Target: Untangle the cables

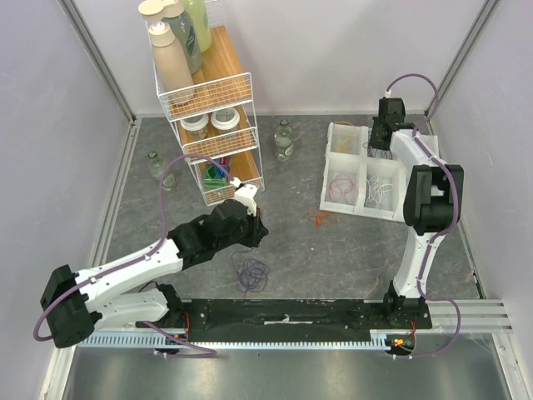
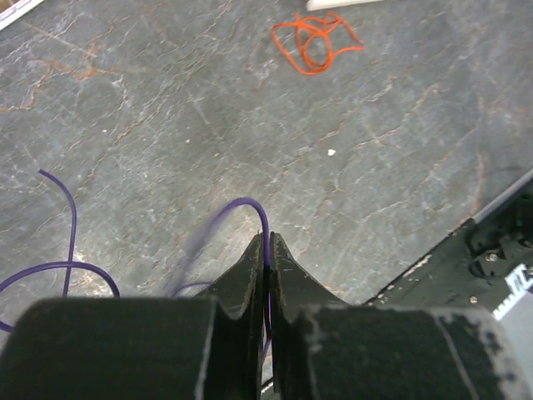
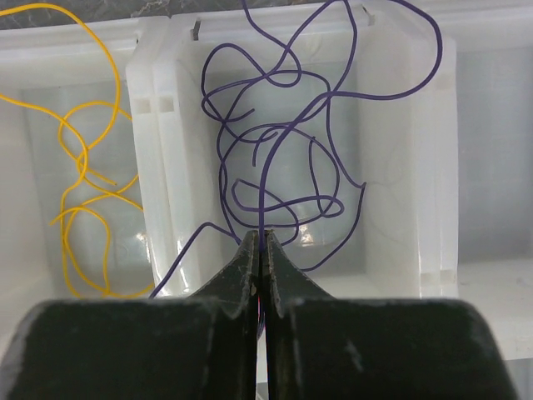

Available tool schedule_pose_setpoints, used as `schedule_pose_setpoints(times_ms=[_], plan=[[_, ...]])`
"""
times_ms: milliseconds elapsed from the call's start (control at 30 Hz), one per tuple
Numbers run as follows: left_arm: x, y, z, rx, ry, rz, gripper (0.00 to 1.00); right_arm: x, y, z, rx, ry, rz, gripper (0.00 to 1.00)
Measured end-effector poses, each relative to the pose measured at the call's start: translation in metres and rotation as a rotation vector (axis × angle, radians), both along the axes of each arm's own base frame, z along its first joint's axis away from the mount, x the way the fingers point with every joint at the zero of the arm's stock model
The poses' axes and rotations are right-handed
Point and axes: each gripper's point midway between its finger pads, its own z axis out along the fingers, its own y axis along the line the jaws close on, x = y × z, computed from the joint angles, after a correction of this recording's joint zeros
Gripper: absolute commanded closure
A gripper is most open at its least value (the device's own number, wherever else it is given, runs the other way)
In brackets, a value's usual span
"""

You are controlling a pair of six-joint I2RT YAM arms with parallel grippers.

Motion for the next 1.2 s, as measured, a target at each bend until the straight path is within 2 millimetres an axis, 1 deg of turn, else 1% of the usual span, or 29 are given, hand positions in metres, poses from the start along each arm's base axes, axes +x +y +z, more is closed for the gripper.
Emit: schedule_pose_setpoints(times_ms=[67, 133, 200, 267, 333, 367, 400, 500, 600, 667, 733, 767, 833, 900, 967, 1067, 1100, 1133, 1200], plan=[[0.003, 0.001, -0.009, 0.029, 0.01, 0.013, 0.84, -0.001, 0.001, -0.001, -0.01, 0.006, -0.001, 0.88], [0.004, 0.003, -0.018, 0.059, 0.022, 0.026, 0.74, -0.003, 0.0, -0.001, -0.018, 0.015, -0.004, 0.78], [0.004, 0.005, -0.023, 0.073, 0.032, 0.028, 0.63, -0.005, -0.002, -0.001, -0.024, 0.025, -0.009, 0.67], [0.002, 0.007, -0.024, 0.073, 0.04, 0.032, 0.52, -0.007, -0.004, -0.002, -0.03, 0.034, -0.012, 0.57], [0.0, 0.008, -0.021, 0.061, 0.04, 0.034, 0.4, -0.011, -0.005, -0.002, -0.039, 0.047, -0.012, 0.49], [-0.001, 0.009, -0.018, 0.05, 0.038, 0.033, 0.35, -0.014, -0.006, 0.0, -0.044, 0.051, -0.012, 0.46], [-0.002, 0.009, -0.014, 0.034, 0.035, 0.034, 0.33, -0.017, -0.006, 0.004, -0.049, 0.052, -0.012, 0.44], [-0.007, 0.009, 0.002, -0.02, 0.022, 0.022, 0.32, -0.038, -0.009, 0.02, -0.065, 0.05, -0.019, 0.38], [-0.014, 0.009, 0.02, -0.085, 0.006, -0.002, 0.32, -0.065, -0.006, 0.049, -0.087, 0.018, -0.018, 0.36], [-0.02, 0.009, 0.027, -0.118, 0.004, -0.017, 0.32, -0.079, 0.001, 0.067, -0.098, -0.015, -0.007, 0.35], [-0.025, 0.008, 0.032, -0.147, 0.009, -0.034, 0.31, -0.095, 0.02, 0.079, -0.096, -0.044, 0.037, 0.34], [-0.028, 0.008, 0.034, -0.159, 0.012, -0.044, 0.31, -0.104, 0.038, 0.082, -0.089, -0.056, 0.081, 0.34], [-0.033, 0.007, 0.037, -0.178, 0.02, -0.064, 0.31, -0.123, 0.076, 0.082, -0.07, -0.065, 0.184, 0.32], [-0.037, 0.006, 0.039, -0.195, 0.027, -0.082, 0.31, -0.146, 0.12, 0.071, -0.052, -0.057, 0.307, 0.3], [-0.041, 0.004, 0.043, -0.213, 0.031, -0.101, 0.31, -0.176, 0.164, 0.053, -0.048, -0.023, 0.439, 0.29], [-0.043, 0.002, 0.046, -0.227, 0.032, -0.117, 0.31, -0.218, 0.211, 0.028, -0.052, 0.035, 0.593, 0.28], [-0.044, 0.001, 0.046, -0.231, 0.034, -0.12, 0.31, -0.229, 0.222, 0.021, -0.051, 0.05, 0.627, 0.28], [-0.044, 0.0, 0.047, -0.234, 0.034, -0.122, 0.31, -0.238, 0.228, 0.014, -0.049, 0.066, 0.644, 0.28], [-0.044, 0.0, 0.048, -0.24, 0.034, -0.124, 0.31, -0.246, 0.23, 0.001, -0.038, 0.093, 0.619, 0.28]])
